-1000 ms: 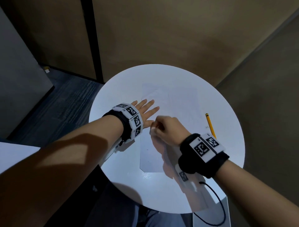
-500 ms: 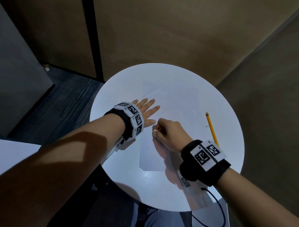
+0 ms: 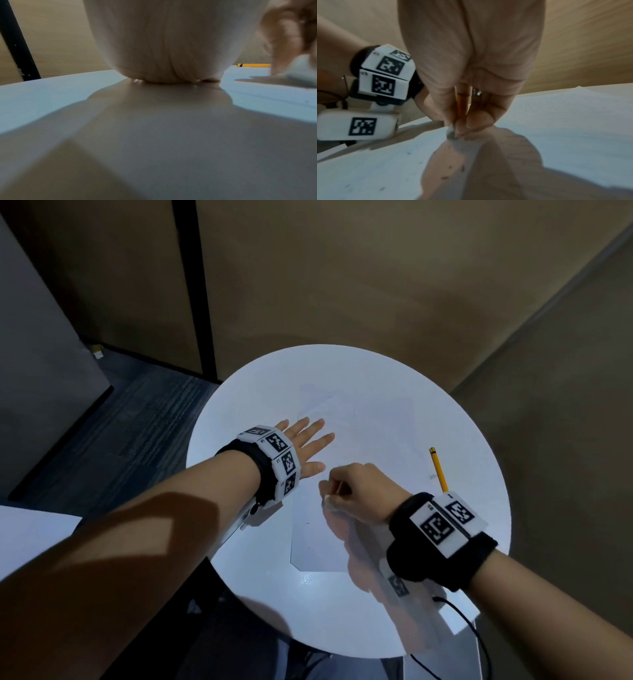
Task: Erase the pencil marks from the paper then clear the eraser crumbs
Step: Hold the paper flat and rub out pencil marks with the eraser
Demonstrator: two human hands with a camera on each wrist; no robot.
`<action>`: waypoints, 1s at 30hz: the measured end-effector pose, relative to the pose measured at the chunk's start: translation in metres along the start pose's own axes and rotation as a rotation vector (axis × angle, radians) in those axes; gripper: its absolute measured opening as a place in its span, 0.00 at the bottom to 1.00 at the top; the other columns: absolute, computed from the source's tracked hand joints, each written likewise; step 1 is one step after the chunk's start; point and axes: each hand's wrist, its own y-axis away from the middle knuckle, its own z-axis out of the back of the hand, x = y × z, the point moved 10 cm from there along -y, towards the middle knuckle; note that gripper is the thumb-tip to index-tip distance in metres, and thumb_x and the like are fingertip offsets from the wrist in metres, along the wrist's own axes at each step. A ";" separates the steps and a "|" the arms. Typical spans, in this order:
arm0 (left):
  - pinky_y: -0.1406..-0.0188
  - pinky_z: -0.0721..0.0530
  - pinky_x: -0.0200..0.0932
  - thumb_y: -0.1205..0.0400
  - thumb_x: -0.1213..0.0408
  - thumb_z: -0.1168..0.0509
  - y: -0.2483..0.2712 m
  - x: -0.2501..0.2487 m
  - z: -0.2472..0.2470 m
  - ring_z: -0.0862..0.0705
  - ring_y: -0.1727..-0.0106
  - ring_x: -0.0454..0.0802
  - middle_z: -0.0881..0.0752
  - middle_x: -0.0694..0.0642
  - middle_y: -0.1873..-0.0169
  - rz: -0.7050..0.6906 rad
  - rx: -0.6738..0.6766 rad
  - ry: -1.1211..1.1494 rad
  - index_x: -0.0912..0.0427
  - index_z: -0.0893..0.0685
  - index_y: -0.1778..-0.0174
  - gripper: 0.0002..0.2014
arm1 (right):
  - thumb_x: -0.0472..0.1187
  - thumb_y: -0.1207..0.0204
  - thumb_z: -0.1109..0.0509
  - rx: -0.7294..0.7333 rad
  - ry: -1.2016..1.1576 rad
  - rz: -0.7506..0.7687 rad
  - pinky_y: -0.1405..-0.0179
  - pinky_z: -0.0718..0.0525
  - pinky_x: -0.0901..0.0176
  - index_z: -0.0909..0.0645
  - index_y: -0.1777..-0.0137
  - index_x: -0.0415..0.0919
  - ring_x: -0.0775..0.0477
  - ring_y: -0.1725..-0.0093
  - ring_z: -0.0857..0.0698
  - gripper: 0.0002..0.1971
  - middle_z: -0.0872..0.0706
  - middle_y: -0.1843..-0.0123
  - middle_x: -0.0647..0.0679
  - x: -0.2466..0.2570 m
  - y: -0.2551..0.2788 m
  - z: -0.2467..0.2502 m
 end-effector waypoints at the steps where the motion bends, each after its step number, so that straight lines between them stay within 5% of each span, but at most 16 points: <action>1: 0.21 0.63 0.51 0.12 0.45 0.60 0.000 0.000 0.000 0.64 0.17 0.52 0.67 0.51 0.18 0.003 -0.010 -0.015 0.46 0.66 0.18 0.30 | 0.37 0.23 0.34 -0.040 -0.031 -0.008 0.72 0.31 0.77 0.30 0.69 0.47 0.53 0.63 0.27 0.14 0.23 0.66 0.54 0.001 -0.005 0.004; 5: 0.20 0.62 0.51 0.13 0.44 0.60 0.002 -0.002 0.001 0.63 0.17 0.53 0.67 0.52 0.18 0.002 -0.021 -0.045 0.46 0.66 0.18 0.30 | 0.37 0.21 0.37 -0.181 -0.119 -0.058 0.69 0.34 0.64 0.29 0.60 0.43 0.50 0.61 0.26 0.06 0.18 0.59 0.45 0.003 -0.009 0.001; 10: 0.21 0.63 0.51 0.13 0.44 0.61 0.002 -0.001 0.000 0.64 0.17 0.53 0.67 0.51 0.18 -0.008 -0.008 -0.016 0.46 0.66 0.18 0.30 | 0.35 0.22 0.37 -0.070 -0.053 0.003 0.73 0.33 0.77 0.30 0.63 0.45 0.51 0.62 0.27 0.09 0.23 0.65 0.53 0.010 -0.002 -0.008; 15: 0.20 0.62 0.51 0.12 0.46 0.59 0.002 -0.001 0.001 0.64 0.17 0.53 0.67 0.52 0.18 -0.006 -0.013 -0.041 0.46 0.65 0.18 0.30 | 0.37 0.19 0.39 -0.230 -0.133 -0.074 0.67 0.36 0.60 0.30 0.56 0.42 0.44 0.56 0.22 0.04 0.16 0.54 0.42 0.009 -0.008 -0.004; 19: 0.21 0.63 0.51 0.12 0.45 0.61 0.000 0.001 -0.002 0.64 0.17 0.52 0.68 0.51 0.18 -0.013 -0.007 -0.028 0.45 0.66 0.18 0.29 | 0.36 0.21 0.39 -0.126 -0.104 -0.029 0.70 0.36 0.65 0.32 0.55 0.45 0.48 0.60 0.27 0.05 0.25 0.67 0.56 0.018 0.001 -0.017; 25: 0.20 0.61 0.52 0.12 0.57 0.53 -0.001 0.002 -0.002 0.63 0.17 0.54 0.68 0.52 0.18 -0.015 -0.050 -0.061 0.46 0.66 0.18 0.31 | 0.38 0.19 0.39 -0.227 -0.145 -0.132 0.60 0.33 0.60 0.27 0.50 0.37 0.40 0.49 0.20 0.05 0.17 0.50 0.39 0.011 -0.017 -0.005; 30: 0.21 0.62 0.51 0.12 0.46 0.59 -0.002 0.002 -0.003 0.63 0.17 0.53 0.67 0.51 0.18 -0.005 -0.033 -0.033 0.45 0.66 0.18 0.29 | 0.36 0.23 0.36 -0.089 -0.113 -0.077 0.71 0.33 0.67 0.23 0.45 0.34 0.46 0.57 0.23 0.09 0.20 0.61 0.49 0.018 -0.007 -0.019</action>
